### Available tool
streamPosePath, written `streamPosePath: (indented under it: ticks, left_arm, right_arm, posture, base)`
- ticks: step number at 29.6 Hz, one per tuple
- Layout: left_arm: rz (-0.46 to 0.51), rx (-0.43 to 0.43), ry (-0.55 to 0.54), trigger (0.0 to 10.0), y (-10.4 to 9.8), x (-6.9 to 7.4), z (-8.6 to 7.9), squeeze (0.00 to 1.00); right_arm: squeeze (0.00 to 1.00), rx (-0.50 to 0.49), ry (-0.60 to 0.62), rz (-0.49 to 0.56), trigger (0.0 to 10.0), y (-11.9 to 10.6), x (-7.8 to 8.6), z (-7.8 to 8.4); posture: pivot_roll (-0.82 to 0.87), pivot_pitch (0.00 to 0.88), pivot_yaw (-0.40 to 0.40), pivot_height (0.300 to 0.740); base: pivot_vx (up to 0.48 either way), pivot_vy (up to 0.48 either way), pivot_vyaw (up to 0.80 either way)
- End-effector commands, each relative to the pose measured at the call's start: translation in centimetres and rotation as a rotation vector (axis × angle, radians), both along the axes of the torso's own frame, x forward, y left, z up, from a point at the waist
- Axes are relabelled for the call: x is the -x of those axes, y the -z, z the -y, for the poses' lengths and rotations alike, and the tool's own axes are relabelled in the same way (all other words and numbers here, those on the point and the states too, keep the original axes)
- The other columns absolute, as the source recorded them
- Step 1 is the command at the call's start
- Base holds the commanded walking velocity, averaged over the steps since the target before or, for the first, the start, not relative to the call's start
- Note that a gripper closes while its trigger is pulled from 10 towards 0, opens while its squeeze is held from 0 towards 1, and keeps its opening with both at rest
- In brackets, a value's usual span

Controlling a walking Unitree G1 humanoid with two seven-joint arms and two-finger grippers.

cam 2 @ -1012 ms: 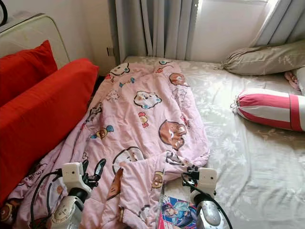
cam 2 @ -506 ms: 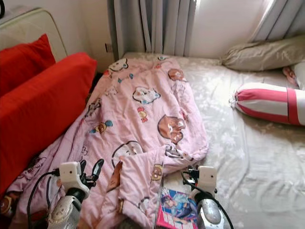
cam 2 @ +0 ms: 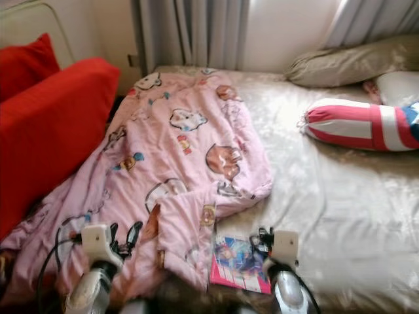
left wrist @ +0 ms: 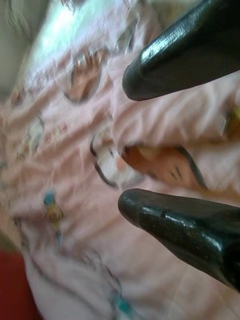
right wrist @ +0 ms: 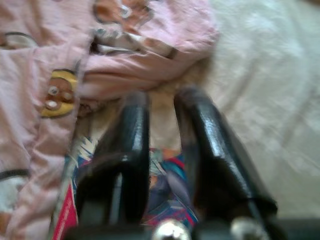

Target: Clean up the room

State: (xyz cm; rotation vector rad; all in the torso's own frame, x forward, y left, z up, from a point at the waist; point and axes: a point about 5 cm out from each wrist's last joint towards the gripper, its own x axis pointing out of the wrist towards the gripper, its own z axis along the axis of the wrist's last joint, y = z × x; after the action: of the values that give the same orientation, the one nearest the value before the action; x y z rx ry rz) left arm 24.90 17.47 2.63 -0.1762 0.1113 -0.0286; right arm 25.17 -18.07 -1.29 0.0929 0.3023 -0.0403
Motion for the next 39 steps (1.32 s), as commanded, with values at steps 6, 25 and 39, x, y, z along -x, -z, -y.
streamPosePath:
  ticks: [6,25,39]
  left_arm:
    - [-0.043,0.006,-0.003,10.0,0.7,0.4,0.0,0.00]
    - [-0.056,-0.002,0.001,10.0,0.9,0.4,-0.2,0.00]
    - [-0.073,-0.013,0.007,10.0,1.4,0.3,-0.5,0.00]
  right_arm:
    - [0.00,-0.015,-0.011,-0.051,10.0,0.8,0.5,-0.6]
    - [0.00,-0.020,0.014,-0.020,10.0,0.3,0.0,-0.3]
    - [1.00,-0.054,0.047,0.001,10.0,-0.2,-0.7,0.0]
  posture:
    - [0.09,0.071,-0.048,0.645]
    - [0.10,0.072,-0.045,0.610]
    - [0.10,0.075,-0.043,0.610]
  base:
    - [0.000,0.000,0.00]
    - [0.000,0.000,0.00]
    - [0.000,0.000,0.00]
